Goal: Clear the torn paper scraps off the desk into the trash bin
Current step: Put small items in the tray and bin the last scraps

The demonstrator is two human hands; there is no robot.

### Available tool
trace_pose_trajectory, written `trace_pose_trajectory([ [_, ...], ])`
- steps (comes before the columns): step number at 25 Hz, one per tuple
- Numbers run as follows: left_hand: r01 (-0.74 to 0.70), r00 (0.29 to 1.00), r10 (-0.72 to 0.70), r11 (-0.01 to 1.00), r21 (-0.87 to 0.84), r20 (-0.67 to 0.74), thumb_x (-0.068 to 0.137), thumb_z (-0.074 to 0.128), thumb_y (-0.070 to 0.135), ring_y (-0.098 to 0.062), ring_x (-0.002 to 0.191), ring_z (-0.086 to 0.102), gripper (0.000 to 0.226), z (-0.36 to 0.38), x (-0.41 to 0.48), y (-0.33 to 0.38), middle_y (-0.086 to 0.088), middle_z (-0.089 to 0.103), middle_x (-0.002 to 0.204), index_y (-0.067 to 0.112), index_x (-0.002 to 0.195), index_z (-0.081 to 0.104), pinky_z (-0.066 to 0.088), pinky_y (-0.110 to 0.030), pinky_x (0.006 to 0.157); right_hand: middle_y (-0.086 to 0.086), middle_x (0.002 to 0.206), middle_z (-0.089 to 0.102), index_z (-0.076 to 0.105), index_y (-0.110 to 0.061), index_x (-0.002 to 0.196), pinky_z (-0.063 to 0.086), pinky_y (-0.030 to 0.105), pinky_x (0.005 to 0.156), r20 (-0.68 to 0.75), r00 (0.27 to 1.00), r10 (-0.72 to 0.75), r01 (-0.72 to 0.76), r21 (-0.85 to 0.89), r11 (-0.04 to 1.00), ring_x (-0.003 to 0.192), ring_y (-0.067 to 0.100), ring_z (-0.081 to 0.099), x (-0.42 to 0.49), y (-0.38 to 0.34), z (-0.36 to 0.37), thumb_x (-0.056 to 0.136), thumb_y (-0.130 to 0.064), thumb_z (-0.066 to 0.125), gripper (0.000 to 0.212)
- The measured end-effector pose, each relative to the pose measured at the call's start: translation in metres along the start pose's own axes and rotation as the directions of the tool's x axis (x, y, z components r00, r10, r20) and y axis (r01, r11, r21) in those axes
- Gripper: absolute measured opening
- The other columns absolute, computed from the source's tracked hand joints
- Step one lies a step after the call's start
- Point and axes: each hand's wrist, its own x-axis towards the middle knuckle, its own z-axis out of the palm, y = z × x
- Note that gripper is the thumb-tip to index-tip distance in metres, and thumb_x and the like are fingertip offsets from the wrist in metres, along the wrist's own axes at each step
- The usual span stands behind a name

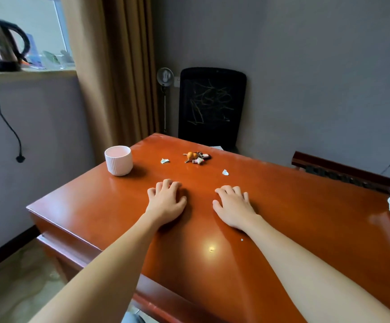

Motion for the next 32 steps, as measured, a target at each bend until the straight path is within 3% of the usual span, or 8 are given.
trace_pose_trajectory([
  [6, 0.023, 0.999, -0.025, 0.999, -0.042, -0.046, 0.095, 0.045, 0.043, -0.023, 0.137, 0.025, 0.050, 0.002, 0.034, -0.013, -0.003, 0.036, 0.146, 0.023, 0.141, 0.040, 0.016, -0.047, 0.114, 0.003, 0.149, 0.035, 0.040, -0.026, 0.142, 0.029, 0.045, 0.109, -0.104, 0.994, 0.035, -0.033, 0.021, 0.999, 0.133, 0.024, 0.032, 0.038, -0.002, 0.010, 0.100, -0.043, 0.036, 0.046],
  [10, 0.041, 0.990, -0.052, 0.995, -0.094, -0.127, 0.095, 0.045, 0.039, -0.024, 0.137, 0.025, 0.046, 0.005, 0.062, -0.024, -0.004, 0.037, 0.145, 0.021, 0.137, 0.044, 0.017, -0.049, 0.114, 0.004, 0.156, 0.024, 0.029, -0.021, 0.150, 0.029, 0.045, 0.111, -0.162, 0.985, 0.063, -0.050, 0.084, 0.995, 0.137, 0.026, 0.030, 0.063, 0.003, 0.015, 0.098, -0.042, 0.041, 0.057],
  [13, 0.051, 0.982, -0.067, 0.994, -0.096, -0.177, 0.091, 0.047, 0.034, -0.025, 0.138, 0.022, 0.044, 0.007, 0.083, -0.034, -0.004, 0.033, 0.147, 0.021, 0.133, 0.047, 0.016, -0.052, 0.114, 0.004, 0.155, 0.027, 0.026, -0.019, 0.151, 0.035, 0.041, 0.108, -0.200, 0.968, 0.151, -0.125, 0.136, 0.983, 0.133, 0.025, 0.033, 0.083, 0.010, 0.016, 0.098, -0.040, 0.040, 0.058],
  [16, 0.091, 0.987, -0.102, 0.992, -0.089, -0.128, 0.090, 0.045, 0.039, -0.026, 0.144, 0.014, 0.050, 0.008, 0.107, -0.042, -0.005, 0.024, 0.156, 0.024, 0.138, 0.043, 0.011, -0.056, 0.116, 0.000, 0.149, 0.038, 0.036, -0.020, 0.148, 0.037, 0.039, 0.106, -0.215, 0.962, 0.169, -0.143, 0.129, 0.981, 0.129, 0.022, 0.035, 0.096, 0.013, 0.022, 0.099, -0.041, 0.036, 0.053],
  [19, 0.093, 0.996, -0.092, 0.990, 0.104, -0.014, 0.092, 0.034, 0.053, -0.028, 0.150, 0.007, 0.060, 0.013, 0.120, -0.042, -0.004, 0.013, 0.164, 0.028, 0.148, 0.035, 0.005, -0.060, 0.116, -0.002, 0.140, 0.049, 0.049, -0.018, 0.140, 0.044, 0.036, 0.102, -0.289, 0.946, 0.145, -0.101, 0.163, 0.981, 0.125, 0.019, 0.039, 0.096, 0.014, 0.026, 0.099, -0.038, 0.040, 0.047],
  [23, 0.060, 0.998, -0.058, 0.990, 0.126, -0.017, 0.093, 0.032, 0.054, -0.022, 0.150, 0.016, 0.064, 0.016, 0.122, -0.044, -0.001, 0.026, 0.161, 0.023, 0.149, 0.037, 0.005, -0.061, 0.116, -0.004, 0.131, 0.053, 0.058, -0.019, 0.131, 0.051, 0.033, 0.093, -0.324, 0.939, 0.116, -0.043, 0.222, 0.974, 0.121, 0.015, 0.042, 0.094, 0.014, 0.027, 0.100, -0.027, 0.044, 0.036],
  [28, -0.003, 0.995, 0.012, 0.995, 0.102, -0.094, 0.094, 0.039, 0.043, -0.024, 0.135, 0.034, 0.050, 0.016, 0.119, -0.041, -0.002, 0.044, 0.144, 0.019, 0.136, 0.051, 0.019, -0.051, 0.114, -0.006, 0.120, 0.055, 0.064, -0.020, 0.120, 0.055, 0.032, 0.083, -0.335, 0.938, 0.089, 0.021, 0.312, 0.950, 0.113, 0.012, 0.046, 0.094, 0.017, 0.029, 0.099, -0.018, 0.047, 0.027],
  [32, -0.062, 0.990, 0.058, 0.998, -0.027, -0.131, 0.094, 0.043, 0.023, -0.022, 0.115, 0.041, 0.035, 0.016, 0.118, -0.042, -0.003, 0.051, 0.124, 0.017, 0.124, 0.060, 0.040, -0.037, 0.102, -0.006, 0.115, 0.056, 0.063, -0.022, 0.118, 0.055, 0.032, 0.083, -0.353, 0.934, 0.058, 0.062, 0.321, 0.945, 0.110, 0.011, 0.048, 0.094, 0.017, 0.030, 0.101, -0.017, 0.046, 0.025],
])
